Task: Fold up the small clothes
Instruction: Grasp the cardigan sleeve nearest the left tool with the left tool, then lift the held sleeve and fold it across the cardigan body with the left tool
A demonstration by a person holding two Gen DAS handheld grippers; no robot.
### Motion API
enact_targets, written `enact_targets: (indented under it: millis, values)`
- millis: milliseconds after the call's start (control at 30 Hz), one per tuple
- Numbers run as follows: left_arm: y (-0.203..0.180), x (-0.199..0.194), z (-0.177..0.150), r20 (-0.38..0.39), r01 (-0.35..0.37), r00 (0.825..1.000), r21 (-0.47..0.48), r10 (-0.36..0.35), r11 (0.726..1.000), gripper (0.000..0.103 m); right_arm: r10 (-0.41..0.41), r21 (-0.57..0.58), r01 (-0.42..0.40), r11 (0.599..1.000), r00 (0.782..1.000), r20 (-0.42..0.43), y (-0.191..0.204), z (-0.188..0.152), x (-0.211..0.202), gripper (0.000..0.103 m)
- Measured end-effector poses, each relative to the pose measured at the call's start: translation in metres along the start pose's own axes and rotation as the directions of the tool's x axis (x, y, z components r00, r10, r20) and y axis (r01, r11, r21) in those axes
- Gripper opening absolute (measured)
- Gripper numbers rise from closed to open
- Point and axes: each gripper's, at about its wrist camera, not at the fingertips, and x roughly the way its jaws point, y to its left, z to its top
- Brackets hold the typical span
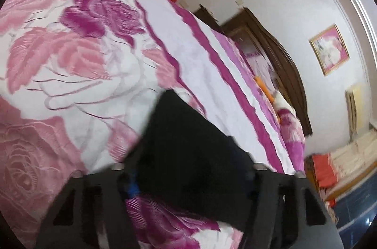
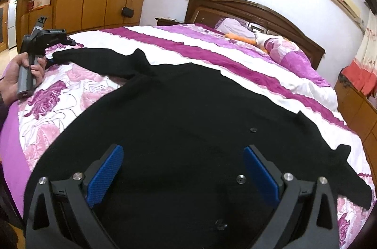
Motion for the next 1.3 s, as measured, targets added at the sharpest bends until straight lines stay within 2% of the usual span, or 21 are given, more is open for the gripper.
enact_targets:
  millis: [33, 67, 133, 200, 300, 400, 500, 567, 633, 733, 833, 967, 1100, 1167, 1200, 1300]
  values:
    - [0.005, 0.001, 0.002, 0.013, -0.032, 0.999, -0.029, 0.032, 0.999, 0.004, 0.007, 0.003, -0.007, 1.000, 1.000, -0.001, 0.000, 0.000, -0.001, 0.103]
    - [0.008, 0.001, 0.003, 0.015, -0.040, 0.999, -0.040, 0.041, 0.998, 0.000, 0.012, 0.005, -0.012, 1.000, 1.000, -0.004, 0.000, -0.001, -0.002, 0.103]
    - [0.012, 0.007, 0.010, 0.005, -0.003, 1.000, -0.046, 0.003, 0.999, 0.000, 0.018, 0.001, -0.018, 1.000, 1.000, -0.008, 0.001, -0.004, -0.002, 0.103]
    - [0.003, 0.007, 0.015, 0.010, 0.003, 1.000, 0.002, -0.003, 1.000, 0.000, 0.000, 0.001, 0.000, 1.000, 1.000, -0.024, 0.000, -0.007, 0.000, 0.103]
    - [-0.026, 0.004, 0.025, 0.056, 0.002, 0.998, 0.100, -0.008, 0.995, 0.000, 0.022, 0.042, -0.021, 0.999, 0.999, -0.030, -0.006, -0.010, -0.003, 0.103]
    - [-0.059, 0.000, 0.031, 0.085, 0.060, 0.994, 0.142, -0.073, 0.988, 0.000, 0.004, 0.031, -0.003, 1.000, 0.999, -0.045, -0.013, -0.014, -0.002, 0.103]
    - [-0.094, -0.003, 0.027, 0.069, 0.136, 0.986, 0.187, -0.151, 0.973, 0.000, -0.004, 0.049, 0.007, 0.999, 0.997, -0.073, -0.026, -0.013, 0.004, 0.103]
    - [-0.121, -0.006, 0.018, 0.061, 0.157, 0.982, 0.249, -0.177, 0.956, 0.000, 0.014, 0.079, -0.009, 0.997, 0.997, -0.069, -0.039, -0.007, 0.007, 0.103]
    - [-0.148, -0.009, 0.004, 0.044, 0.183, 0.977, 0.310, -0.207, 0.933, 0.000, -0.003, 0.105, 0.008, 0.994, 0.999, -0.048, -0.056, 0.001, 0.006, 0.103]
    - [-0.187, -0.005, -0.024, 0.014, 0.203, 0.974, 0.400, -0.227, 0.894, 0.000, -0.092, 0.119, 0.092, 0.989, 0.996, -0.006, -0.086, 0.007, -0.001, 0.103]
    - [-0.214, 0.006, -0.052, -0.021, 0.199, 0.976, 0.487, -0.216, 0.850, 0.000, -0.157, 0.149, 0.158, 0.976, 0.987, -0.016, -0.111, 0.002, -0.010, 0.103]
    - [-0.235, 0.024, -0.083, -0.072, 0.210, 0.977, 0.509, -0.202, 0.835, 0.000, -0.161, 0.224, 0.162, 0.961, 0.987, -0.024, -0.139, -0.010, -0.023, 0.103]
    - [-0.259, 0.032, -0.114, -0.123, 0.254, 0.967, 0.516, -0.222, 0.818, 0.000, -0.190, 0.212, 0.198, 0.957, 0.980, -0.055, -0.152, -0.024, -0.029, 0.103]
    - [-0.274, 0.033, -0.133, -0.140, 0.268, 0.963, 0.542, -0.229, 0.797, 0.000, -0.203, 0.208, 0.212, 0.955, 0.977, -0.064, -0.158, -0.031, -0.032, 0.103]
    - [-0.282, 0.031, -0.148, -0.144, 0.259, 0.966, 0.575, -0.215, 0.776, 0.000, -0.205, 0.211, 0.216, 0.953, 0.976, -0.070, -0.161, -0.034, -0.033, 0.103]
    - [-0.289, 0.024, -0.179, -0.152, 0.245, 0.969, 0.619, -0.193, 0.746, 0.000, -0.204, 0.234, 0.220, 0.947, 0.975, -0.092, -0.171, -0.042, -0.035, 0.103]
